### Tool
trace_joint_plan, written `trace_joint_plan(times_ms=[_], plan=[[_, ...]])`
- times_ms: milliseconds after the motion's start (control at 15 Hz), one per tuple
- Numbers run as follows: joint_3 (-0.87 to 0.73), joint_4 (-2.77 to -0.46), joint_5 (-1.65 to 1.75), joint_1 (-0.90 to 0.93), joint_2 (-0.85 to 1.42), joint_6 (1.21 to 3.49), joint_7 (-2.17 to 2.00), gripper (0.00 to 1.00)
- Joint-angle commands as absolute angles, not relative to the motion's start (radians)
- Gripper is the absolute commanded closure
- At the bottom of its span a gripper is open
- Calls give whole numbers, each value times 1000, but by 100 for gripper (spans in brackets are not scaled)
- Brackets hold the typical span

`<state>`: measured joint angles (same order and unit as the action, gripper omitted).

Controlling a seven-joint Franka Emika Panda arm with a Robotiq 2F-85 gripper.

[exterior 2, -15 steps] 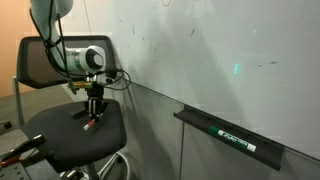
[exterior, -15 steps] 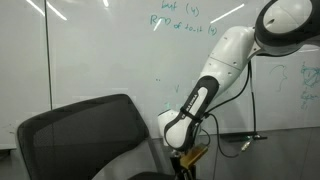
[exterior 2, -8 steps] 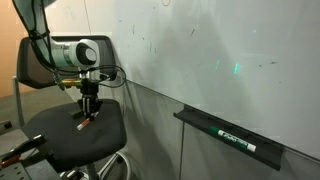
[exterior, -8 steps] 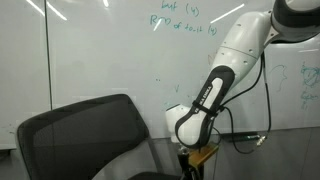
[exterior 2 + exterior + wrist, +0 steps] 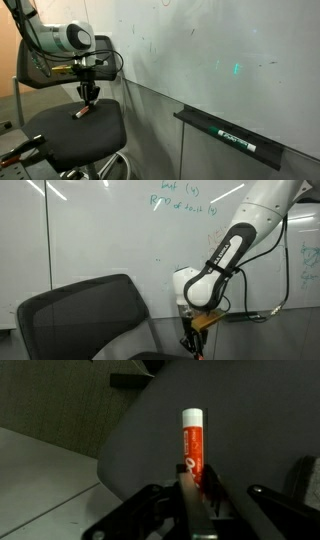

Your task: Pick up the marker, then scribble on the board

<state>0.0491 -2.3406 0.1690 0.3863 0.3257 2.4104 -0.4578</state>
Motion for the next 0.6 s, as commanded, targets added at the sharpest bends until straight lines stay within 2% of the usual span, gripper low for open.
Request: trace_joint_plan(times_ms=[0,533], plan=[[72,-2354,153,345,213,2339,-473,95],[78,-2318,69,240,144,2216,-434,95]])
